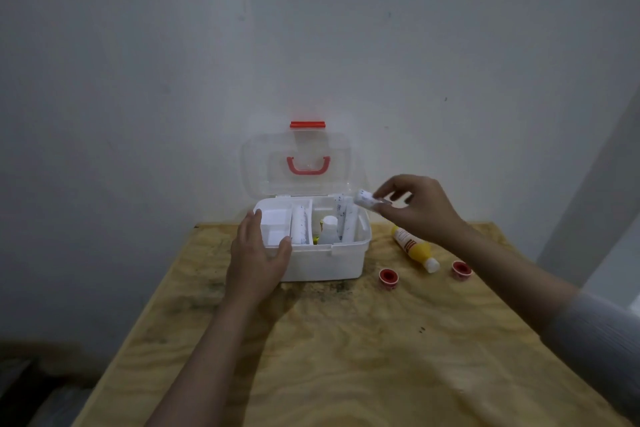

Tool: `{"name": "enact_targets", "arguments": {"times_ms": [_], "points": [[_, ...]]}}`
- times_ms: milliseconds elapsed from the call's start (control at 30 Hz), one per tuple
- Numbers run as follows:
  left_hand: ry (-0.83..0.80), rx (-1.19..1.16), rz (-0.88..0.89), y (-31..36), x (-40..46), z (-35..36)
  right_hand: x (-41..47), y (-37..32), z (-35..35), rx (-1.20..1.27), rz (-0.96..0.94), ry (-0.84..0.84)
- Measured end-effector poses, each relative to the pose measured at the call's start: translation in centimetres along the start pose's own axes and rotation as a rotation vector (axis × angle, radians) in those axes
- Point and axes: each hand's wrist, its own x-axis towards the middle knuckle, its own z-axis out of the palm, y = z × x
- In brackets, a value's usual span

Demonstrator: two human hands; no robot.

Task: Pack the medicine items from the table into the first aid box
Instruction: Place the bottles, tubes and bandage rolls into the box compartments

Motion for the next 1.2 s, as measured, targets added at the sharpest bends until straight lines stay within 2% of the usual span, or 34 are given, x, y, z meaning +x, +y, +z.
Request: {"name": "enact_targets", "arguments": {"times_ms": [167,333,600,667,800,1000,1200], "points": [[-0.04,-0.073,-0.022,0.3,0.0,-0.7,2.3,-5.0,3.9,0.044,-0.11,-0.142],[-0.13,-0.189,-0.104,0.2,1.0,-2.0,4.3,-7.7,8.3,-0.063,-0.148,-0.347],[-0.196,-0.325,-0.083,-1.4,1.2,-2.8,5.4,-8.1,12.0,-0.179,-0.114,-0.461],[-0.182,-0.347,-0.068,-1.5,0.9,-2.6,5.3,-7.9,11.7,-0.141,-0.092,-0.435],[-0.181,-0.356,-0.032,-1.7,0.6,-1.7,4.6,-6.5,9.3,-0.031,-0.035,-0.282],[-0.133,-0.356,-0.014,-2.0,0.3,-0.9,1.7,-1.6,3.0,-0.067,0.087,-0.064],[-0.109,-0.37,-0.019,-2.0,0.1,-0.6,-1.8,5.3,0.0,-0.278,0.354,-0.122]]}}
